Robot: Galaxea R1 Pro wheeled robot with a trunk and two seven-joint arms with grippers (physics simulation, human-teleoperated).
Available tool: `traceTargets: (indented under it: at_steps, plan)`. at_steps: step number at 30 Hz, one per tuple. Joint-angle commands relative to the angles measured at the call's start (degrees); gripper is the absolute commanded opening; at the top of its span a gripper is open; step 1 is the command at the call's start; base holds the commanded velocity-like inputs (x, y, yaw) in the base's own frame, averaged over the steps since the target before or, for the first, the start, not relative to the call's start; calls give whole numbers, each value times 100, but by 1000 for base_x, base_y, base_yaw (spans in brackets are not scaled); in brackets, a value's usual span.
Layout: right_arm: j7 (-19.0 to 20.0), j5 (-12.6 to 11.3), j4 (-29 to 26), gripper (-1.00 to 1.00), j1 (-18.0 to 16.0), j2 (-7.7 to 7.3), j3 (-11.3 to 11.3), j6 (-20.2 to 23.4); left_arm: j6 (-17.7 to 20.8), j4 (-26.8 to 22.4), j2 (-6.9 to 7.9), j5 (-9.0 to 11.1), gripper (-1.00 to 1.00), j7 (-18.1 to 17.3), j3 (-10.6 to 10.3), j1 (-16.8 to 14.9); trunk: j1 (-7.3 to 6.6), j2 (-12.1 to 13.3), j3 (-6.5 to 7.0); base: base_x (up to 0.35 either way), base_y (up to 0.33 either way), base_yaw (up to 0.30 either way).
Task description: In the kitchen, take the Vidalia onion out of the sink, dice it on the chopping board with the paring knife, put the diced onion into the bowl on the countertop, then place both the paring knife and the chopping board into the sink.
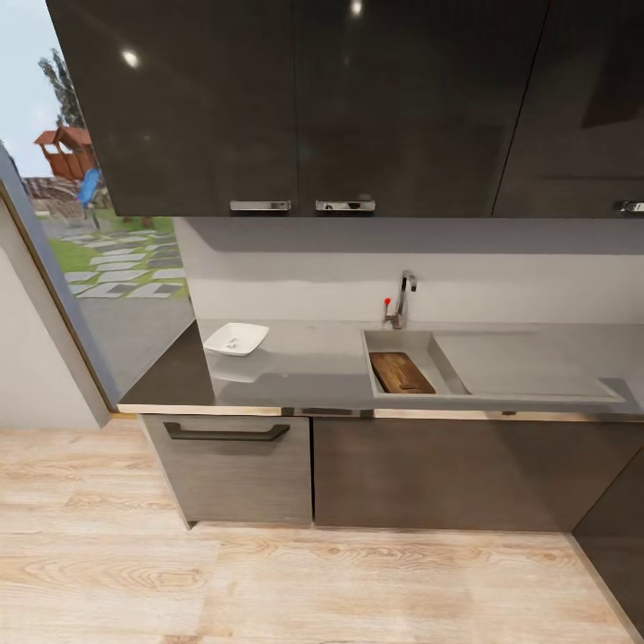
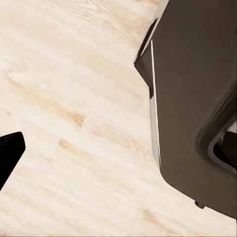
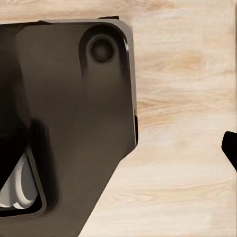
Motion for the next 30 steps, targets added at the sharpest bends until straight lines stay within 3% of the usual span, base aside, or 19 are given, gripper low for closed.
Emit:
traceTargets:
  at_steps: [1,9,30]
  plan:
    - [9,-10,5,100,-5,0,-42,-79,-8,30,0,59,100,10,-11,2,4,-11,-11,0,0,0]
    - [5,-15,2,100,-5,1,-44,-754,-8,175,122,49,100,9,-15,2,4,-11,-11,0,0,0]
    - [7,-15,2,100,-4,0,-44,-812,-8,201,147,40,100,9,-15,2,4,-11,-11,0,0,0]
